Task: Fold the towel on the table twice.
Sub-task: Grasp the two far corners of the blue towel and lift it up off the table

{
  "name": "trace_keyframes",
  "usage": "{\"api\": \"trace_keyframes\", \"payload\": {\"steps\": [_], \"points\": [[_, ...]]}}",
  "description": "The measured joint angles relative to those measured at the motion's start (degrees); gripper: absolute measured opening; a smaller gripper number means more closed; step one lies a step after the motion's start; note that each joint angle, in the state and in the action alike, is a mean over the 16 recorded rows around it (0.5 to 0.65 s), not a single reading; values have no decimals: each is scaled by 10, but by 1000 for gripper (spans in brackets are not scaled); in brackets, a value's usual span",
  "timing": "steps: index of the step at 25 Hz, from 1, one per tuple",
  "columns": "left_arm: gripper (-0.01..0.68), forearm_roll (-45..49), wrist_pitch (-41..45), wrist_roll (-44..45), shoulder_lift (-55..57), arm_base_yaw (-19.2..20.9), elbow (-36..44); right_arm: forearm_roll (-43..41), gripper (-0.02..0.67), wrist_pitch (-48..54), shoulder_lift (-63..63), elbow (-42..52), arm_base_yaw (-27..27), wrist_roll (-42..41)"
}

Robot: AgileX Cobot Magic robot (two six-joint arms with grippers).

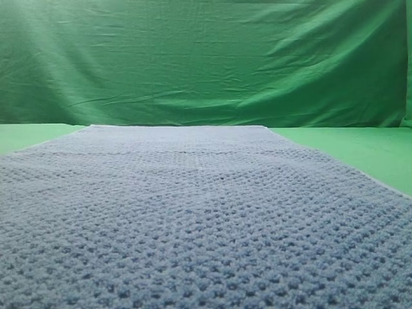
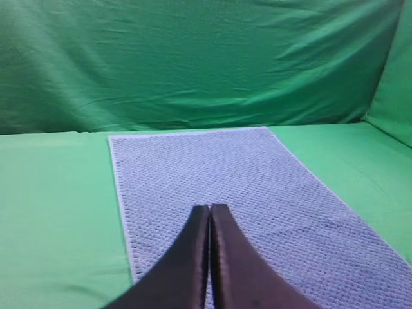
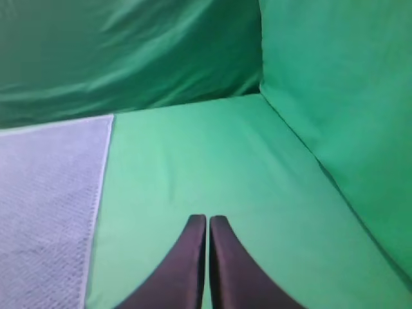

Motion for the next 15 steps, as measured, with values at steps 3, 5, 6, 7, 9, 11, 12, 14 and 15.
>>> {"api": "trace_keyframes", "payload": {"steps": [3, 5, 6, 7, 9, 11, 12, 14, 15], "points": [[0, 0, 19, 6, 19, -12, -12, 1, 0, 44, 26, -25, 9, -16], [0, 1, 24, 5, 28, -19, -15, 3, 0, 59, 38, -36, 15, -26], [0, 1, 26, 2, 32, -22, -16, 3, 0, 64, 43, -40, 17, -29], [0, 5, 29, -2, 38, -25, -19, 4, 0, 69, 49, -45, 20, -32], [0, 17, 39, -14, 51, -29, -27, 5, 0, 80, 63, -58, 26, -39], [0, 35, 55, -31, 71, -31, -38, 6, 0, 95, 81, -74, 31, -46], [0, 46, 65, -40, 83, -32, -45, 7, 0, 104, 92, -83, 33, -50], [0, 70, 85, -59, 112, -32, -61, 8, 0, 123, 118, -102, 39, -59], [0, 83, 97, -68, 128, -32, -70, 8, 0, 132, 133, -113, 42, -63]]}}
